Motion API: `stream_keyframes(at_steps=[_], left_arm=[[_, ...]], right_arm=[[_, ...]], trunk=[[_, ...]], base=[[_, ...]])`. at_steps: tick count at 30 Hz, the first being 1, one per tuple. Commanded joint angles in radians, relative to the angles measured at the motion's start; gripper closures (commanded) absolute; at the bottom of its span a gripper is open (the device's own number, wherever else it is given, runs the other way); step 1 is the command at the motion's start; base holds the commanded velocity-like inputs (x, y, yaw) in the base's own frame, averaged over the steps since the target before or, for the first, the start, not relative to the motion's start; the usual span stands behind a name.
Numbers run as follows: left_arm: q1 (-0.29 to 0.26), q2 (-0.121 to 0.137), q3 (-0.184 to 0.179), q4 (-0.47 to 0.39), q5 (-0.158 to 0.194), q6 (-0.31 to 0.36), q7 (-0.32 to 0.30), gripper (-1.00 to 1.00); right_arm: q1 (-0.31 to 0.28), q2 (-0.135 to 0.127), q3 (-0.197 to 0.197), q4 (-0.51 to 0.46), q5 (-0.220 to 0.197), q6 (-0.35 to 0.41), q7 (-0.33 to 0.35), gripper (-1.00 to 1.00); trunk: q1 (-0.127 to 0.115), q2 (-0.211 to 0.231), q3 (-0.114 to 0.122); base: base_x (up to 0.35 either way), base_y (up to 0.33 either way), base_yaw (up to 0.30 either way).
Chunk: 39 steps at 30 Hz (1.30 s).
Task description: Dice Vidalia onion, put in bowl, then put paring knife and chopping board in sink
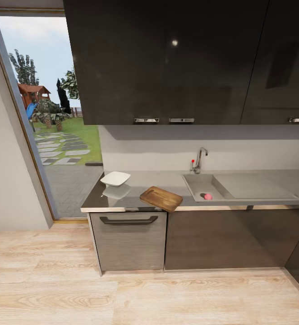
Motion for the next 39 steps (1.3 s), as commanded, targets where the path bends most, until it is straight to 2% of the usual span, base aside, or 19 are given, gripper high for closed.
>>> stream_keyframes(at_steps=[1, 39], left_arm=[[0.000, 0.000, 0.000, 0.000, 0.001, -0.003, 0.000, -1.00], [0.000, 0.000, 0.000, 0.000, 0.001, -0.003, 0.000, -1.00]], right_arm=[[0.000, 0.000, 0.001, 0.001, -0.001, -0.003, -0.003, -1.00], [0.000, 0.000, 0.001, 0.001, -0.001, -0.003, -0.003, -1.00]], trunk=[[0.000, 0.000, 0.000], [0.000, 0.000, 0.000]], base=[[0.000, 0.000, 0.000], [0.000, 0.000, 0.000]])
